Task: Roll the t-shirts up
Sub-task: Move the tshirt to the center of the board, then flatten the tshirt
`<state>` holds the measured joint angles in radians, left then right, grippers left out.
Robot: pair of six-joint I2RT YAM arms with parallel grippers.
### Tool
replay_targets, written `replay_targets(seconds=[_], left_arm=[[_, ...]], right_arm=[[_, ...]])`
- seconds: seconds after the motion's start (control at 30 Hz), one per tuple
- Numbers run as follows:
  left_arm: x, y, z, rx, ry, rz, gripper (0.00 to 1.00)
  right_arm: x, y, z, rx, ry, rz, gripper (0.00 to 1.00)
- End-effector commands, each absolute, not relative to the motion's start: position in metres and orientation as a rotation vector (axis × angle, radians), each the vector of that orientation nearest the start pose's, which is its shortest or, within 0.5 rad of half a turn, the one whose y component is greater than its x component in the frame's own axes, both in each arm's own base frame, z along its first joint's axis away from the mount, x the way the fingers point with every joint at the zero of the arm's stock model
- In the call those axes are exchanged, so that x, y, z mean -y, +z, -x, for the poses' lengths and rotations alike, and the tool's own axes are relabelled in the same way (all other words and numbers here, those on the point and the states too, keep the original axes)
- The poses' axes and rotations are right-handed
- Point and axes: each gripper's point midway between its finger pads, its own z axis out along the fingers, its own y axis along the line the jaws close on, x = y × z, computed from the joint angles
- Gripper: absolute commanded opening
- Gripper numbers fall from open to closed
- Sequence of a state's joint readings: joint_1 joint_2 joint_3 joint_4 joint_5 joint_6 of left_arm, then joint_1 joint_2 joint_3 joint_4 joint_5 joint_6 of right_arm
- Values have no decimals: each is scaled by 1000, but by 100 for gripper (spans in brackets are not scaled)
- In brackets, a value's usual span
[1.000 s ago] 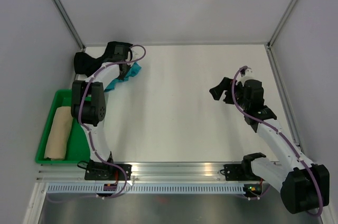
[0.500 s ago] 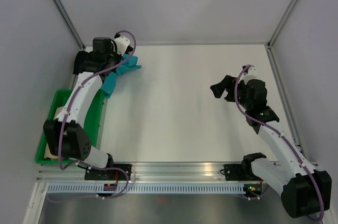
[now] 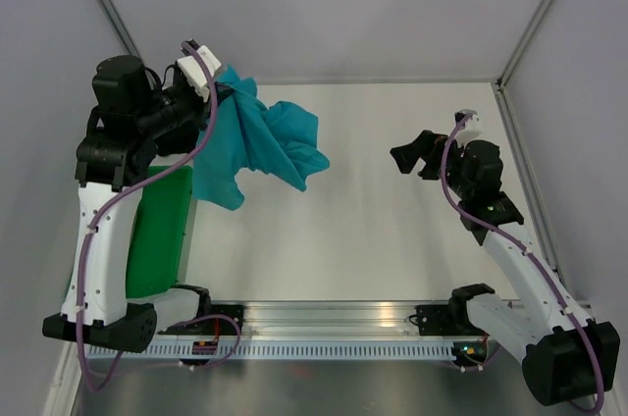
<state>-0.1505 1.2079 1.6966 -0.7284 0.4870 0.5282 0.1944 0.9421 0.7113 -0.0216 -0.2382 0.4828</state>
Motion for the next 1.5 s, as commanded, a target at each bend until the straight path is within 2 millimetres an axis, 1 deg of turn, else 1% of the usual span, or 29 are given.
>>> replay_targets(seconds=[0.0,0.07,0.23,0.33,0.37,0.43,0.47,0.5,0.53,0.57,0.63,0.7,0.73,0.77,0.93,0.97,1.0,1.07,1.1,1.13,1.17,1.2,1.23,1.3,1.33,1.37,1.4,1.43,1.47], left_arm=[[172,438,-280,-1458,-580,-1057,2],[182,420,-283,-1490,-613,-1082,2],[204,324,-311,-1718,-688,-1127,2],[214,289,-314,-1801,-722,-1157,2],[221,270,-313,-1832,-732,-1195,2],[224,252,-315,-1867,-709,-1226,4],[226,239,-312,-1888,-720,-1250,16],[226,235,-311,-1895,-728,-1253,38],[225,232,-312,-1910,-724,-1245,78],[222,229,-312,-1928,-714,-1233,90],[206,229,-327,-1987,-637,-1150,100],[172,230,-351,-2094,-533,-964,100],[157,230,-358,-2137,-512,-871,100],[126,226,-368,-2190,-472,-752,100],[54,206,-359,-2303,-447,-490,98],[45,195,-351,-2332,-430,-471,98],[42,192,-347,-2335,-414,-476,98],[42,194,-333,-2314,-400,-501,98],[43,196,-330,-2304,-397,-507,98],[43,202,-326,-2285,-389,-512,99],[44,202,-322,-2281,-390,-513,99],[44,203,-320,-2276,-383,-512,99],[42,204,-319,-2274,-375,-511,99],[39,205,-314,-2267,-341,-511,99],[38,204,-312,-2270,-329,-516,100],[35,205,-312,-2269,-303,-513,100],[34,204,-311,-2270,-296,-511,100],[33,205,-311,-2271,-287,-507,100],[32,205,-310,-2272,-280,-504,100]], right_arm=[[-126,274,-323,-1781,700,-69,98],[-126,276,-324,-1784,697,-70,98],[-117,259,-329,-1872,613,-89,96],[-119,242,-335,-1944,608,-96,74],[-124,232,-338,-1976,629,-88,59],[-131,223,-340,-2010,670,-91,47],[-138,212,-341,-2054,704,-80,41],[-140,210,-343,-2065,713,-79,41],[-147,199,-344,-2101,729,-77,45],[-152,197,-344,-2113,735,-70,47],[-161,196,-348,-2117,717,-52,54],[-186,197,-347,-2118,691,28,63],[-208,199,-340,-2121,708,94,66],[-221,192,-340,-2140,706,126,72],[-275,203,-345,-2109,758,251,85],[-289,193,-344,-2132,744,286,87],[-301,205,-349,-2101,740,322,88],[-325,180,-349,-2156,705,400,93],[-334,187,-358,-2140,690,416,93],[-342,156,-363,-2215,645,438,96],[-337,137,-364,-2287,575,434,98],[-343,143,-374,-2280,557,445,98],[-349,118,-373,-2331,519,491,98],[-358,113,-377,-2323,449,543,98],[-370,95,-369,-2334,398,627,98],[-372,86,-365,-2355,349,657,98],[-378,91,-371,-2331,299,662,98],[-386,73,-364,-2349,252,715,98],[-384,68,-361,-2365,202,729,97]])
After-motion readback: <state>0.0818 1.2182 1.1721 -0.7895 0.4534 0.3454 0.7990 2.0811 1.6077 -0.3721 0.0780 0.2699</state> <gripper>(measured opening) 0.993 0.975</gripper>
